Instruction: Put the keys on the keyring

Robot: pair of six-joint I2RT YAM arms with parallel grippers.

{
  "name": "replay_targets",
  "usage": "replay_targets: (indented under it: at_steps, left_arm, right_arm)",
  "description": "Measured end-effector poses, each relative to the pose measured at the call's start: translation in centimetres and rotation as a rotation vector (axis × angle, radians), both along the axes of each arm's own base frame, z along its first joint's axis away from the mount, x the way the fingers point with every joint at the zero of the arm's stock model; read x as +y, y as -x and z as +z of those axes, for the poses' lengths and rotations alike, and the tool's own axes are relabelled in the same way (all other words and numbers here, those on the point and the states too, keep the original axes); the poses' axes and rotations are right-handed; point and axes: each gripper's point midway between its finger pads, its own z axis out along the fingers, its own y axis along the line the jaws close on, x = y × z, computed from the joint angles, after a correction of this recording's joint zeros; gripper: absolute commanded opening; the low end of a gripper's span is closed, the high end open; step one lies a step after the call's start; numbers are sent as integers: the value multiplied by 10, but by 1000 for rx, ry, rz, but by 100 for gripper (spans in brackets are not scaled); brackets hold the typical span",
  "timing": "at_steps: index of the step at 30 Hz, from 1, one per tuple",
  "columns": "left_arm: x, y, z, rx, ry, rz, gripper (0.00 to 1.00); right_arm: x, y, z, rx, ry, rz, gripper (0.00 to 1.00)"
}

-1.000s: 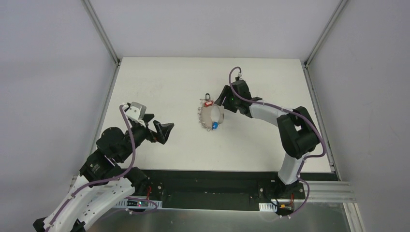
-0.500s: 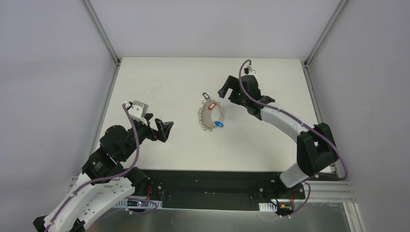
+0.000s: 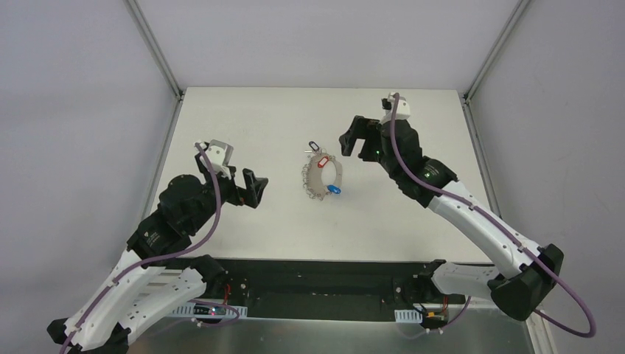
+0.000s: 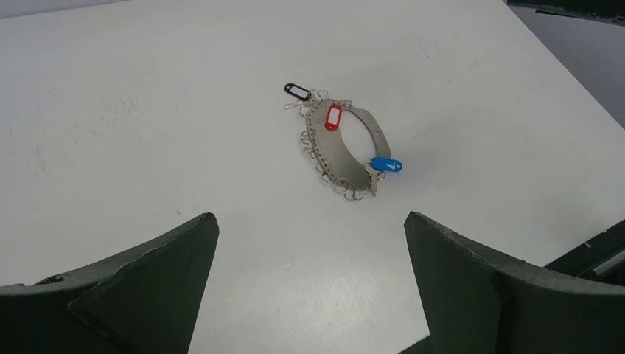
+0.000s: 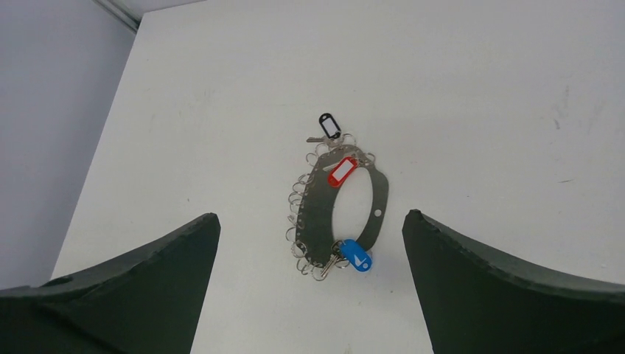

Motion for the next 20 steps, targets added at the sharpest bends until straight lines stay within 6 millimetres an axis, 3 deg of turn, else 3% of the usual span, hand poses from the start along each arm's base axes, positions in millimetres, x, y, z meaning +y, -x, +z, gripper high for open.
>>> replay_targets:
  at_steps: [15,20]
  left_arm:
    - [-13,-18,28,29,-48,-3,99]
    - [-11,-19,35,10,-51,4,99]
  right_arm:
    - [-50,31,47,-133,134,-176,99]
    - [-57,37,50,-136,179,-171,99]
